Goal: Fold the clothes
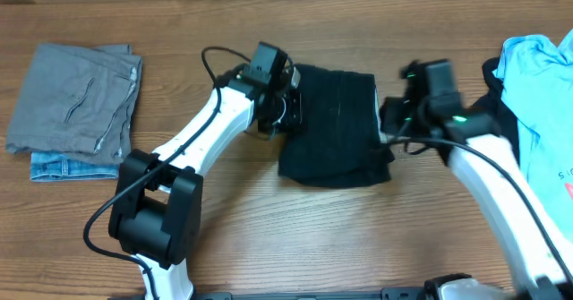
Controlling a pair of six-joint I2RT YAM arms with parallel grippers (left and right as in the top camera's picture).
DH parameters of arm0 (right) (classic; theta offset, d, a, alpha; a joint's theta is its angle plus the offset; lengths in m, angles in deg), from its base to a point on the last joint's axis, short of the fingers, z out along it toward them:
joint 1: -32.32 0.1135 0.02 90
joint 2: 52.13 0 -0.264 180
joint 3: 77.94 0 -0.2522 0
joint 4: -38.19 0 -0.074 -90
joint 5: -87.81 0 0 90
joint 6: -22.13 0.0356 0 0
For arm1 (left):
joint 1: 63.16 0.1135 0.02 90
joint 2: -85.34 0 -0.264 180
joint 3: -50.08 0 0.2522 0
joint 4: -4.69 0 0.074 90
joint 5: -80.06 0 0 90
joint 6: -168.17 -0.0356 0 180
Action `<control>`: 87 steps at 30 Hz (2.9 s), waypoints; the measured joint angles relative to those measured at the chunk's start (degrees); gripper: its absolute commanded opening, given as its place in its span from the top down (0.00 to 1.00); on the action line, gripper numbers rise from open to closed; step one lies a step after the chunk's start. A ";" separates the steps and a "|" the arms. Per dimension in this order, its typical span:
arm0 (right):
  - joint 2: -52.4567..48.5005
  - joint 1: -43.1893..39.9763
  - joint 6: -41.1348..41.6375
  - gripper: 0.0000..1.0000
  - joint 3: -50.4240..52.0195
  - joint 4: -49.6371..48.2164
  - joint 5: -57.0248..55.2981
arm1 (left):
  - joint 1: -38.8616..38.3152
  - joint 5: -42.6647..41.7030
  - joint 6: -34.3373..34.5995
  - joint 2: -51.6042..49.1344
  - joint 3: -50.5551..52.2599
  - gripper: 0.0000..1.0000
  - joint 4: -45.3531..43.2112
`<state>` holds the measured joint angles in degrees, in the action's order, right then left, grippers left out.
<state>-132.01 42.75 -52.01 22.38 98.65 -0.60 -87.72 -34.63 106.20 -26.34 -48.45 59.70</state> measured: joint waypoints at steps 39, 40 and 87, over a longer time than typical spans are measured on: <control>6.27 -2.16 0.61 0.54 -0.13 12.90 -0.11 | 32.59 2.86 -25.49 -0.07 -23.30 0.96 -4.04; 6.27 -2.16 0.61 0.54 -0.13 12.92 -0.11 | 32.89 2.86 -25.83 -0.07 -23.91 0.96 -4.48; 6.27 -2.16 0.61 0.54 -0.13 13.38 -0.11 | 57.27 -0.81 -15.87 -6.47 -33.94 0.90 2.78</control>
<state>-125.74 40.59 -51.40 22.25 112.02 -0.71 -30.45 -35.44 90.33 -32.81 -82.40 62.48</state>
